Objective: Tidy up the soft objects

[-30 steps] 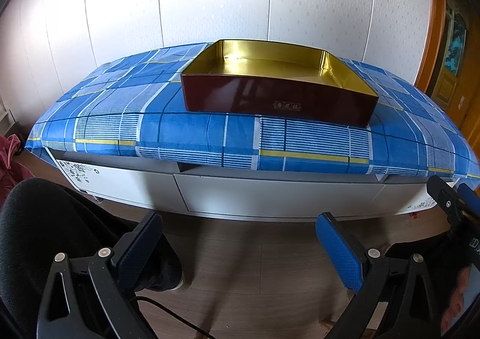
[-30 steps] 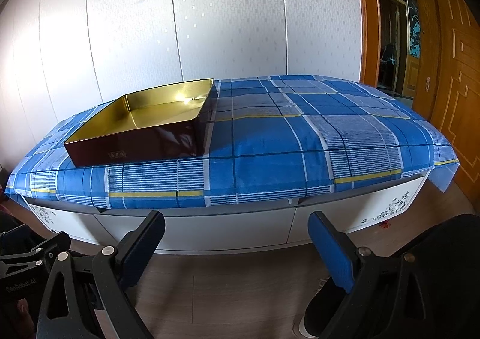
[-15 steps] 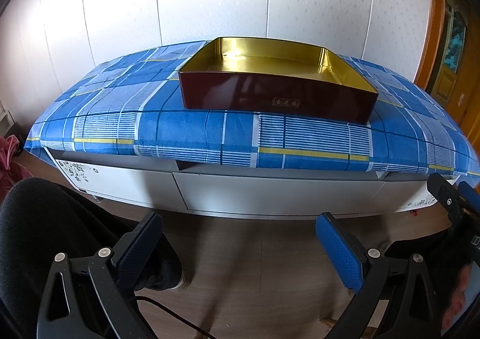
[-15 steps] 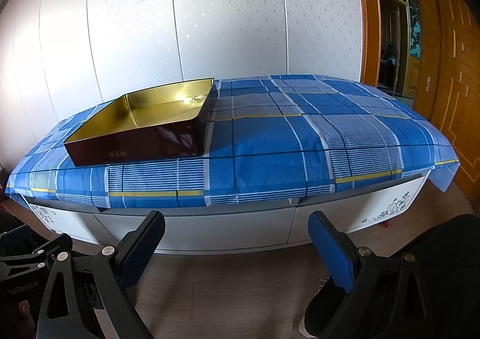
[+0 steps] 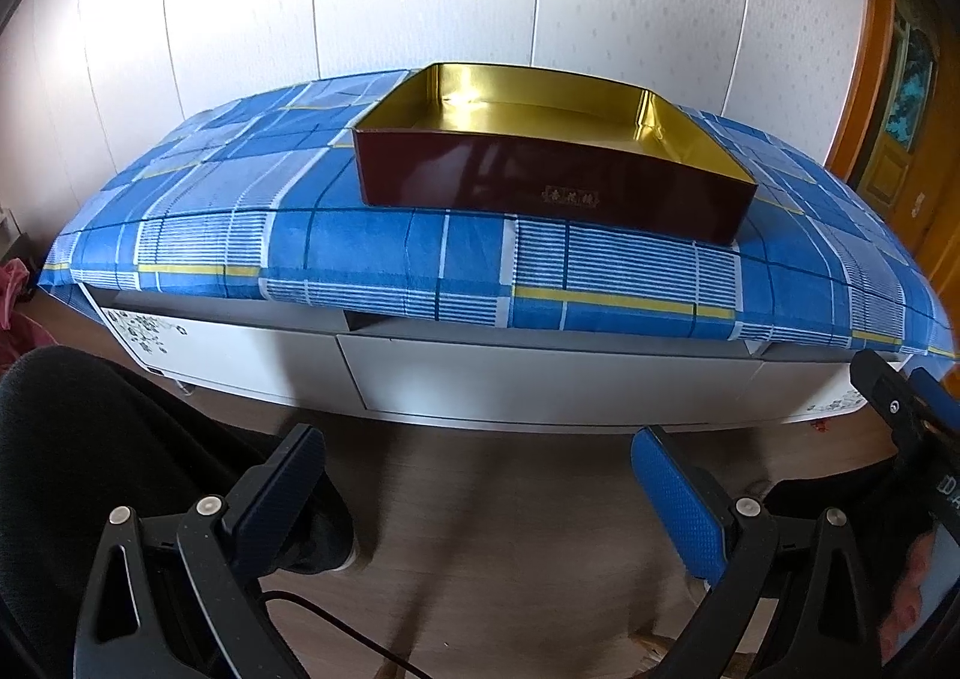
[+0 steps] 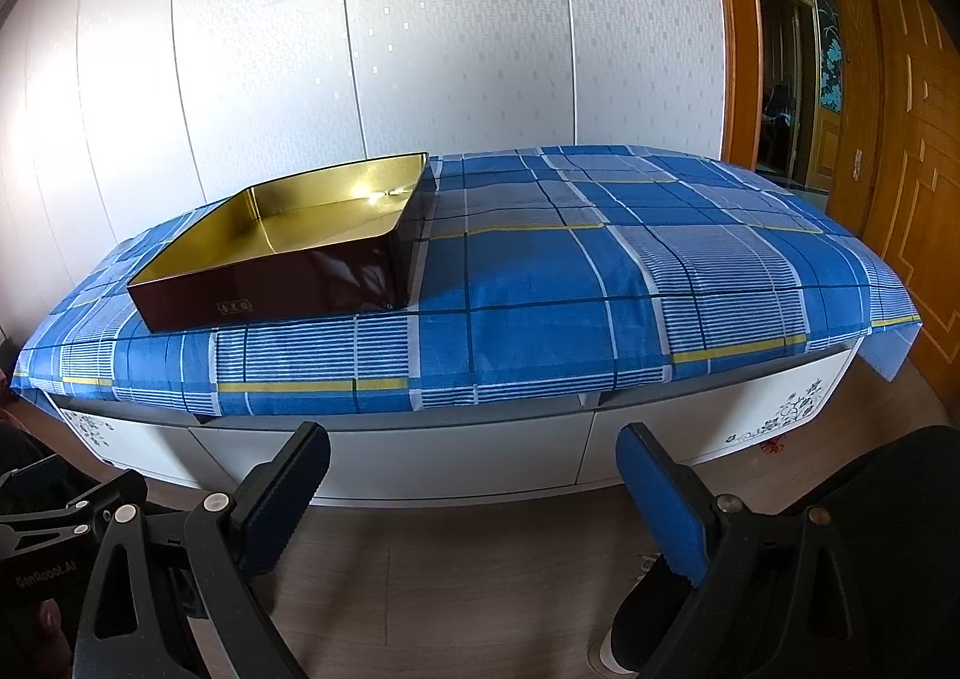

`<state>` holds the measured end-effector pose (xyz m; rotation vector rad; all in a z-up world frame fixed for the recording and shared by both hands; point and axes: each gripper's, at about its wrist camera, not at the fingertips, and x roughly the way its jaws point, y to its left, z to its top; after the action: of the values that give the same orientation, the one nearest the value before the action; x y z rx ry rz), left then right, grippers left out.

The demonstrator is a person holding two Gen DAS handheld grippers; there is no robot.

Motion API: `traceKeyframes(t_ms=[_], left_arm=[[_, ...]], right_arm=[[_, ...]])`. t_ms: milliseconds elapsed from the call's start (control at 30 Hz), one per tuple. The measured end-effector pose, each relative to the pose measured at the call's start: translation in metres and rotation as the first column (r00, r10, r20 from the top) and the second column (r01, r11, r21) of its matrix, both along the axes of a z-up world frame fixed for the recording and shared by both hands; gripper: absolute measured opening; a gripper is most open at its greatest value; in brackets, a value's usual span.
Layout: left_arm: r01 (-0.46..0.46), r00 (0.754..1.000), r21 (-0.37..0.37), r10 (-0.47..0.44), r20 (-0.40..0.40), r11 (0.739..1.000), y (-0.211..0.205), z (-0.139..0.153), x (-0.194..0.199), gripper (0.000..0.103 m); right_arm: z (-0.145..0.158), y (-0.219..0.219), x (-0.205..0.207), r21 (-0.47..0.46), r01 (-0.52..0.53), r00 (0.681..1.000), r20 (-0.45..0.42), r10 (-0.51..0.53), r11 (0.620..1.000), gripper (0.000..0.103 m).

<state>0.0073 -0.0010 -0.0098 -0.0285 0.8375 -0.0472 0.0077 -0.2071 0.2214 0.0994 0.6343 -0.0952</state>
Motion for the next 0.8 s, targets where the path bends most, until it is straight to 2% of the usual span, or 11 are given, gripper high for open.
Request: traceKeyframes(t_ms=[67,133,200,233,267,433,533,633,700,733,800], left_arm=[[0.015,1.000,-0.023,-0.016,-0.011,1.000,0.001,-0.001,0.001,0.103],[0.060,0.997,-0.102,-0.064,-0.033,0.993,0.006,-0.005,0.002,0.103],[0.098,0.992,-0.204,-0.112,-0.057,0.974,0.011,-0.008,0.002,0.103],[0.101,0.990,-0.228,-0.120,-0.072,0.968,0.012,-0.010,0.002,0.103],[0.095,0.988,-0.239,-0.122,-0.098,0.966,0.012,-0.013,0.003,0.103],[0.093,0.970,-0.182,-0.130,-0.203,0.979,0.003,-0.028,0.011,0.103],[0.100,0.956,-0.195,-0.148,-0.252,0.976,0.002,-0.038,0.017,0.103],[0.099,0.950,-0.203,-0.153,-0.272,0.974,0.005,-0.041,0.023,0.103],[0.100,0.942,-0.226,-0.166,-0.292,0.969,0.008,-0.045,0.029,0.103],[0.102,0.937,-0.241,-0.175,-0.303,0.965,0.009,-0.046,0.032,0.103],[0.106,0.925,-0.255,-0.189,-0.330,0.961,0.010,-0.052,0.039,0.103]], right_arm=[[-0.001,-0.002,0.001,0.000,0.010,1.000,-0.005,-0.010,1.000,0.098],[-0.002,-0.007,0.003,0.013,0.030,0.999,-0.020,-0.030,0.999,0.098],[-0.007,-0.016,0.005,0.042,0.058,0.997,-0.051,-0.055,0.997,0.098],[-0.011,-0.021,0.007,0.052,0.082,0.994,-0.077,-0.078,0.995,0.098],[-0.015,-0.025,0.010,0.056,0.101,0.991,-0.099,-0.095,0.993,0.098],[-0.042,-0.044,0.033,0.018,0.169,0.950,-0.270,-0.158,0.985,0.098],[-0.064,-0.043,0.049,-0.017,0.091,0.922,-0.376,-0.090,0.996,0.098],[-0.084,-0.020,0.068,-0.135,-0.117,0.889,-0.456,0.043,0.984,0.098],[-0.099,0.002,0.076,-0.280,-0.298,0.864,-0.486,0.133,0.912,0.098],[-0.112,0.015,0.080,-0.372,-0.403,0.835,-0.523,0.170,0.836,0.098],[-0.138,0.030,0.083,-0.462,-0.547,0.771,-0.602,0.206,0.699,0.098]])
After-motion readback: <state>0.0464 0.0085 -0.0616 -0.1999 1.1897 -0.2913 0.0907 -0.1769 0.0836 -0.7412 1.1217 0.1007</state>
